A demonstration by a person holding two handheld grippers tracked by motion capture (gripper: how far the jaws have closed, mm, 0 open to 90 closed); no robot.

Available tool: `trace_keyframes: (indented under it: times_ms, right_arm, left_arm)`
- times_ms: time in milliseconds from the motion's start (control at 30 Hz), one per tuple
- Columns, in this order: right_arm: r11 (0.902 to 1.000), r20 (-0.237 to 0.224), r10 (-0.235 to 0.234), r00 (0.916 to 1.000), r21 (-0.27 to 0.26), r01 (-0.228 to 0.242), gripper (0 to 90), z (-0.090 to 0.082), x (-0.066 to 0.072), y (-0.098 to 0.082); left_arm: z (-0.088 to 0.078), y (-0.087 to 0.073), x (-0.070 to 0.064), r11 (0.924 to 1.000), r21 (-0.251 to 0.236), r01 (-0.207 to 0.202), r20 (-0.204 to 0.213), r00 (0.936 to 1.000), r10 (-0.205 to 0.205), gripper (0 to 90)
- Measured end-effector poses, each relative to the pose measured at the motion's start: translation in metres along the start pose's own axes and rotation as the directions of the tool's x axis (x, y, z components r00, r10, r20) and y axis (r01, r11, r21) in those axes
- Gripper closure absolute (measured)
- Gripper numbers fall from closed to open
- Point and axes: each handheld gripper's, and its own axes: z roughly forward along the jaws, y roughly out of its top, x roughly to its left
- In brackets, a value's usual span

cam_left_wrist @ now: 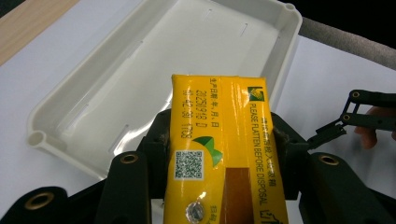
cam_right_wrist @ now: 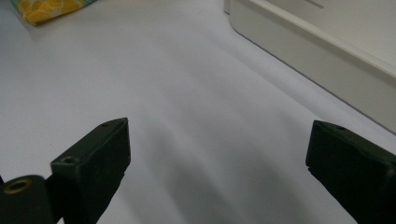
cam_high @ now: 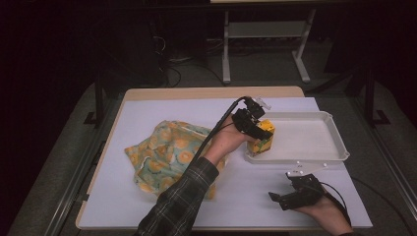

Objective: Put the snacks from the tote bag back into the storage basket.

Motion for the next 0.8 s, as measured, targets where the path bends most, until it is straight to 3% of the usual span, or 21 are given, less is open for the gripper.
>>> trace_keyframes:
  times_ms: [500, 800]
  right_arm:
    - [1.0, 0.002, -0.005, 1.0, -0.005, 0.005, 6.3, -0.001, -0.001, 0.0]
    - [1.0, 0.001, -0.002, 1.0, -0.004, 0.002, 6.3, -0.001, -0.001, 0.0]
  left_arm:
    - [0.016, -0.003, 0.003, 0.9998, 0.015, 0.013, 0.005, 0.9999, -0.013, 51.3]
    - [0.025, -0.005, 0.002, 0.9987, 0.051, 0.003, 0.003, 1.0, -0.003, 51.3]
